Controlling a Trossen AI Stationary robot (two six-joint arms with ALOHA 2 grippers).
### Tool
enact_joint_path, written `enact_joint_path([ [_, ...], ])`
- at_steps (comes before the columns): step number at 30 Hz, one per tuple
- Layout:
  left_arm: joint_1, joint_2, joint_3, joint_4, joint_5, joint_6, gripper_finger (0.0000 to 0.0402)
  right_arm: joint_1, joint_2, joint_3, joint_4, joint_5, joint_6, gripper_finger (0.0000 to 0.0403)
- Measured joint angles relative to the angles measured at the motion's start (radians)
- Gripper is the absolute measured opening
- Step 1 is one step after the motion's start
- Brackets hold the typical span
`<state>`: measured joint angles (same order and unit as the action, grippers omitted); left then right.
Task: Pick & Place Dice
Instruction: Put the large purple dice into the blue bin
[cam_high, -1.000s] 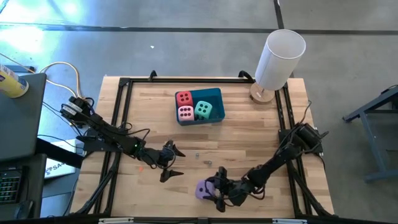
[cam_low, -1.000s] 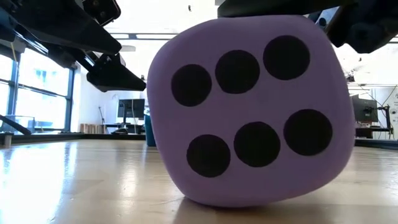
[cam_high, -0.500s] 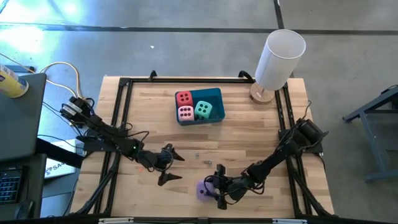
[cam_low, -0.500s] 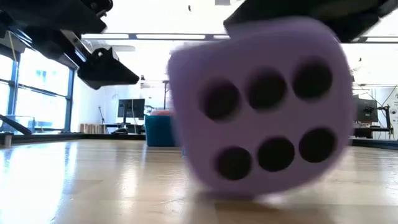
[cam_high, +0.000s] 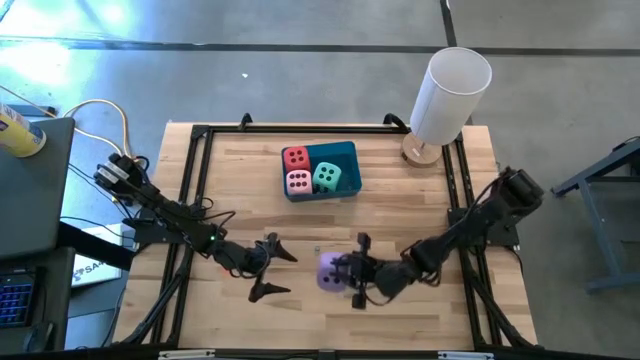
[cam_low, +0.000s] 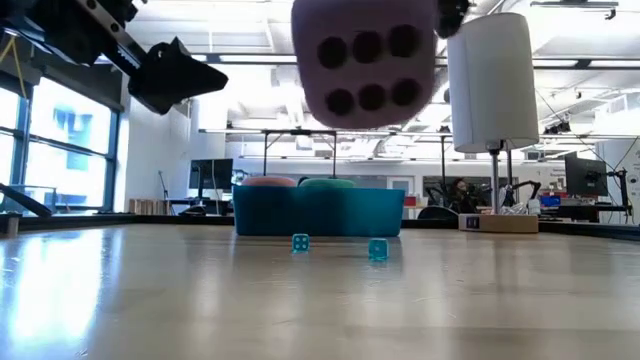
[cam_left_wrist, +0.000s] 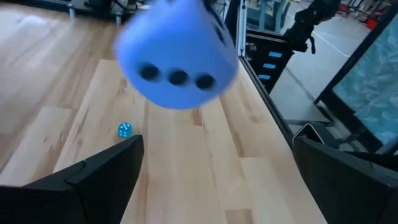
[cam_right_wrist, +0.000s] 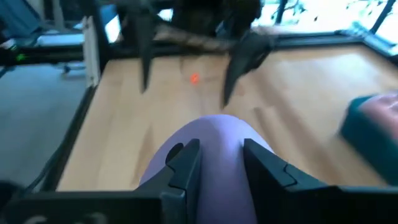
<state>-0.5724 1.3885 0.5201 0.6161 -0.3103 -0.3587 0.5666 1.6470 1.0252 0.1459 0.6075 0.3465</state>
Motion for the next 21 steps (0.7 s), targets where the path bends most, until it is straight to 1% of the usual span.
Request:
enact_joint_path([
  [4, 0.001, 0.0, 0.0, 0.002, -0.001, 0.039, 0.04, -0.086, -0.066, 0.002, -0.028, -0.017, -0.098, 0.0084],
  [8, 0.003, 0.0, 0.0, -0.002, -0.001, 0.117, 0.04, -0.207, -0.136, 0.004, -0.049, -0.06, -0.182, 0.0083],
  [11, 0.017, 0.0, 0.0, -0.002, -0.001, 0.164, 0.04, -0.304, -0.166, 0.004, -0.043, -0.076, -0.24, 0.0082],
  [18, 0.078, -0.001, 0.0, -0.006, -0.001, 0.237, 0.04, -0.549, -0.178, 0.004, -0.047, -0.167, -0.299, 0.008],
  [21, 0.105, -0.001, 0.0, -0.009, -0.002, 0.254, 0.04, -0.634, -0.161, 0.004, -0.034, -0.17, -0.314, 0.0079],
])
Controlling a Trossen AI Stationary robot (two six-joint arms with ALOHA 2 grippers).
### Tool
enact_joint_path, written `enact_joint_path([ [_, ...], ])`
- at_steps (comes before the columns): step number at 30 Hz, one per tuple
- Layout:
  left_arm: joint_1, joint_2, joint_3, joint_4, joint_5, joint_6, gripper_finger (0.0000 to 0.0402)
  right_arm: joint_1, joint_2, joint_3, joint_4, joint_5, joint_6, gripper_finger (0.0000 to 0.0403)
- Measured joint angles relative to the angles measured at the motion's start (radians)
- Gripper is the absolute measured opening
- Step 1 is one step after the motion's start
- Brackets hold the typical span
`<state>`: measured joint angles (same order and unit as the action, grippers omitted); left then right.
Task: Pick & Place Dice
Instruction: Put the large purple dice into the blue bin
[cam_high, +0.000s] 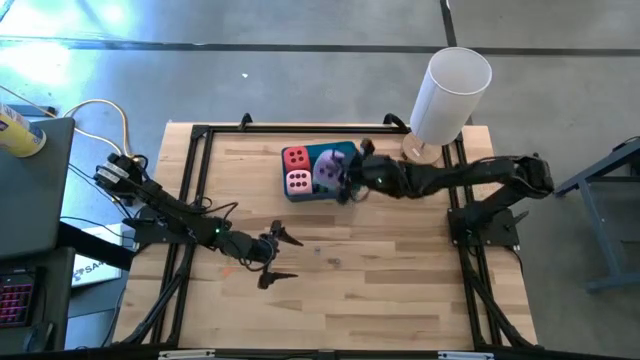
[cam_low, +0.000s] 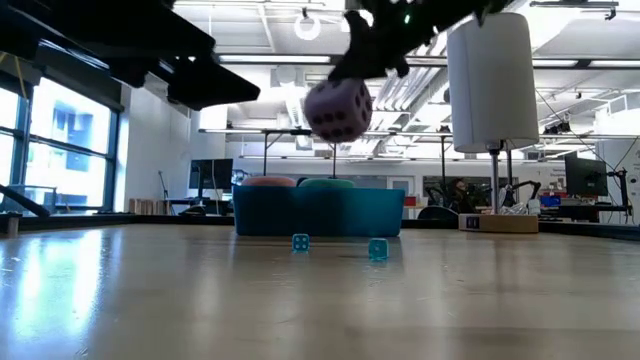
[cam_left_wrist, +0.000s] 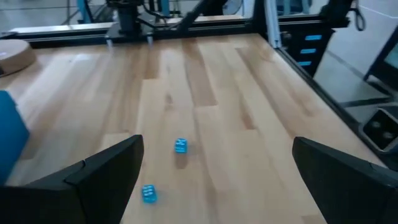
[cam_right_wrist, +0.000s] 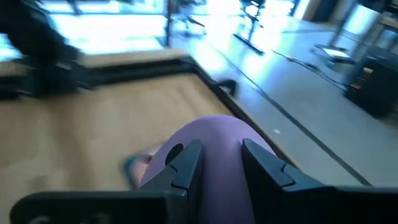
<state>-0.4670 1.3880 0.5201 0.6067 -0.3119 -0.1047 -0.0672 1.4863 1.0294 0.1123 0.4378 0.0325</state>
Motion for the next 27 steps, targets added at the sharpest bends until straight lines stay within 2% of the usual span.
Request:
enact_joint_path([
  [7, 0.052, 0.0, 0.0, -0.009, 0.0, 0.003, 0.04, -0.17, 0.053, 0.0, 0.004, 0.006, -0.003, 0.0079],
  [13, 0.091, 0.0, 0.0, -0.056, 0.0, 0.003, 0.04, -0.242, 0.153, 0.0, 0.028, 0.002, -0.003, 0.0078],
  [18, 0.12, 0.0, 0.0, -0.062, 0.0, 0.009, 0.04, -0.258, 0.209, 0.0, 0.023, 0.016, -0.003, 0.0076],
  [27, 0.155, 0.0, 0.0, -0.024, 0.0, 0.086, 0.04, -0.219, 0.208, 0.002, -0.044, -0.002, 0.038, 0.0074],
])
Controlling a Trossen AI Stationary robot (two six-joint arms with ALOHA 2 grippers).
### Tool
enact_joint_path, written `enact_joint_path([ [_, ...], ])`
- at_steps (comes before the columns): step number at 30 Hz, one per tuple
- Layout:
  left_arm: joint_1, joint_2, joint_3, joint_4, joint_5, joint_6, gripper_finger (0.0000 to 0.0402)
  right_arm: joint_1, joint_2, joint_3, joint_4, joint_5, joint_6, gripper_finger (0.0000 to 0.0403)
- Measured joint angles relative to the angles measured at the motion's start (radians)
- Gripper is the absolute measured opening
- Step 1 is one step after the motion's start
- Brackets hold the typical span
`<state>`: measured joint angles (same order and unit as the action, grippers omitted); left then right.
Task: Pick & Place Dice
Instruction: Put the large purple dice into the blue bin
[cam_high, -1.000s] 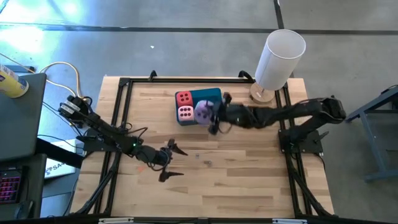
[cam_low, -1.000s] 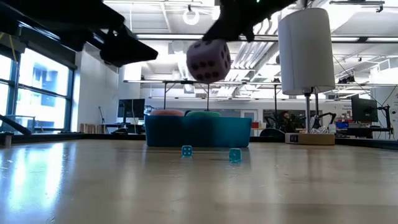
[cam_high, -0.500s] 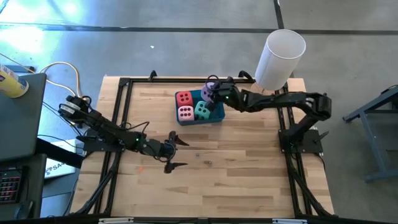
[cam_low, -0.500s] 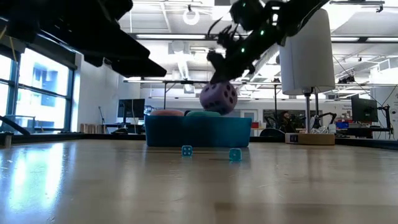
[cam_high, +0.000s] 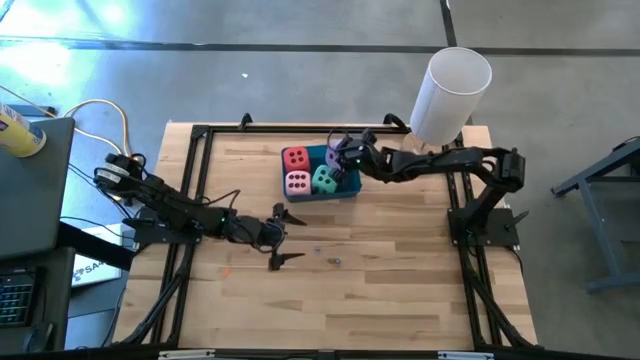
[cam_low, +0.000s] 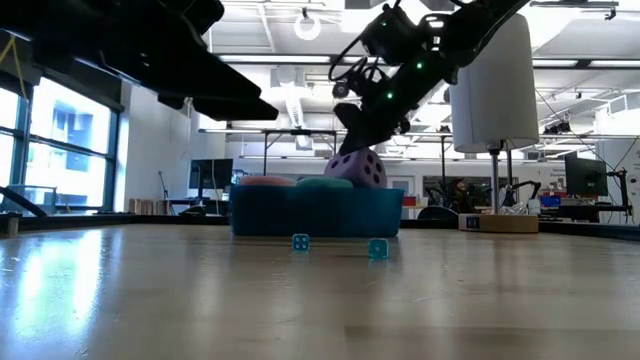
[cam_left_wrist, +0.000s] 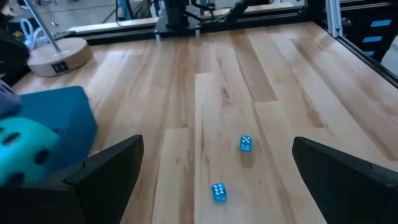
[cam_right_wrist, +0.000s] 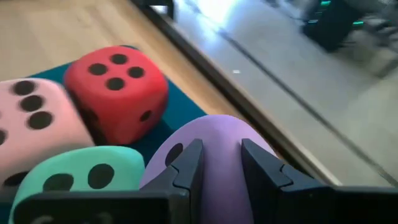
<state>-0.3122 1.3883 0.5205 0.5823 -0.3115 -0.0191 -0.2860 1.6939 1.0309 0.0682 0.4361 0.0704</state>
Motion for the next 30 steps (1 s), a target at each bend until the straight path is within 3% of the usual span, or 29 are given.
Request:
enact_joint_path([
  [25, 0.023, 0.0, 0.0, 0.01, 0.001, 0.019, 0.04, -0.099, 0.0, -0.001, -0.004, -0.51, 0.039, 0.0074],
  [30, 0.005, 0.0, 0.0, 0.01, 0.002, 0.019, 0.04, -0.109, 0.001, -0.001, -0.005, -0.543, 0.03, 0.0074],
])
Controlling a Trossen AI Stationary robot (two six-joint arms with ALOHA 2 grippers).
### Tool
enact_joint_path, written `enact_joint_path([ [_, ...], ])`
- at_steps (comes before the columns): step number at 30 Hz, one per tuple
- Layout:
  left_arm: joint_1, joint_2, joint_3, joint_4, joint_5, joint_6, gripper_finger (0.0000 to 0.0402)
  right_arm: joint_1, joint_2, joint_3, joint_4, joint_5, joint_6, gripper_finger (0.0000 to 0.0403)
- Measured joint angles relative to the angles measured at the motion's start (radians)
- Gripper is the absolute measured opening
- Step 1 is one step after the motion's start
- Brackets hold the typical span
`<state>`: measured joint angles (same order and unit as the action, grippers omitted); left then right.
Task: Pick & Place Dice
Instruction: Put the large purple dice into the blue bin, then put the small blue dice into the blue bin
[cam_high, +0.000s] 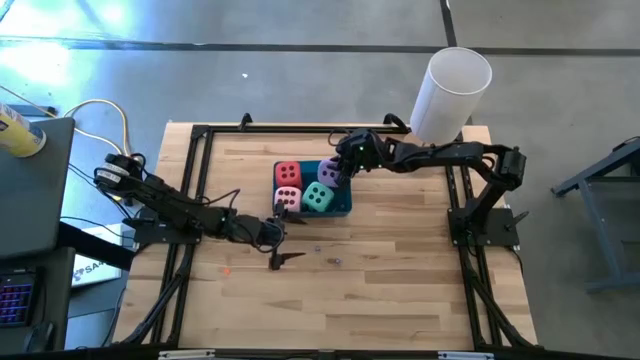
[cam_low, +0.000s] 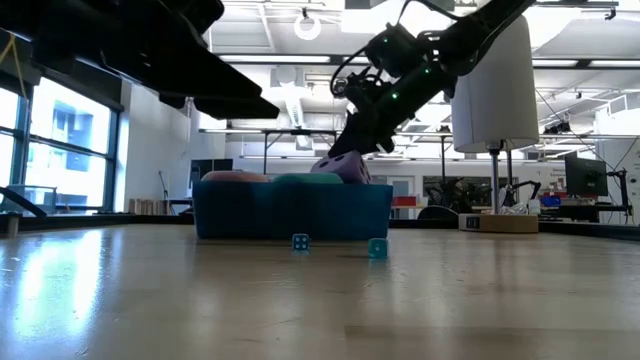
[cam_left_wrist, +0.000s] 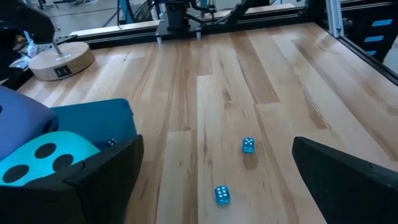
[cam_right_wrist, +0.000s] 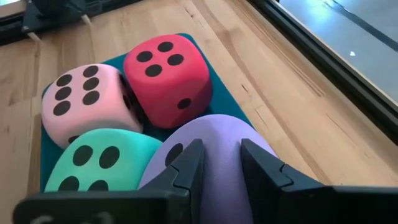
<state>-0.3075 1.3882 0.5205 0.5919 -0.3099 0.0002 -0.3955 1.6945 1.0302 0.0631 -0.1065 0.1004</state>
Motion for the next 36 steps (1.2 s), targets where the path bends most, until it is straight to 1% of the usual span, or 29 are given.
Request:
enact_joint_path([
  [5, -0.013, 0.0, 0.0, 0.0, 0.0, 0.0, 0.04, -0.011, 0.0, 0.0, 0.0, -0.031, 0.0, 0.0092],
  [8, -0.019, 0.0, 0.0, -0.001, 0.0, 0.0, 0.04, -0.01, 0.0, 0.0, 0.001, -0.031, 0.0, 0.0106],
  [13, -0.024, 0.0, 0.0, -0.002, 0.0, 0.0, 0.04, -0.011, 0.0, -0.001, 0.035, -0.059, -0.011, 0.0123],
  [15, -0.024, 0.0, 0.0, -0.005, 0.0, 0.0, 0.04, -0.01, 0.0, -0.001, 0.047, -0.062, -0.039, 0.0125],
  [17, -0.024, 0.0, 0.0, -0.01, 0.0, 0.0, 0.04, -0.01, 0.0, -0.001, 0.049, -0.092, -0.058, 0.0125],
  [21, -0.024, 0.0, 0.0, -0.018, -0.001, 0.0, 0.04, -0.012, 0.0, -0.001, 0.054, -0.125, -0.078, 0.0114],
  [24, -0.024, 0.0, 0.0, -0.02, -0.001, 0.0, 0.04, -0.012, 0.0, -0.001, 0.055, -0.113, -0.074, 0.0107],
  [28, -0.024, 0.0, 0.0, -0.028, -0.001, 0.0, 0.04, 0.003, 0.0, -0.001, 0.073, -0.066, -0.073, 0.0107],
  [31, -0.024, 0.0, 0.0, -0.038, -0.001, 0.001, 0.04, 0.022, -0.006, -0.001, 0.102, -0.051, -0.072, 0.0118],
  [36, -0.025, 0.0, 0.0, -0.039, -0.001, 0.011, 0.04, 0.082, -0.07, -0.001, 0.131, -0.049, -0.092, 0.0144],
])
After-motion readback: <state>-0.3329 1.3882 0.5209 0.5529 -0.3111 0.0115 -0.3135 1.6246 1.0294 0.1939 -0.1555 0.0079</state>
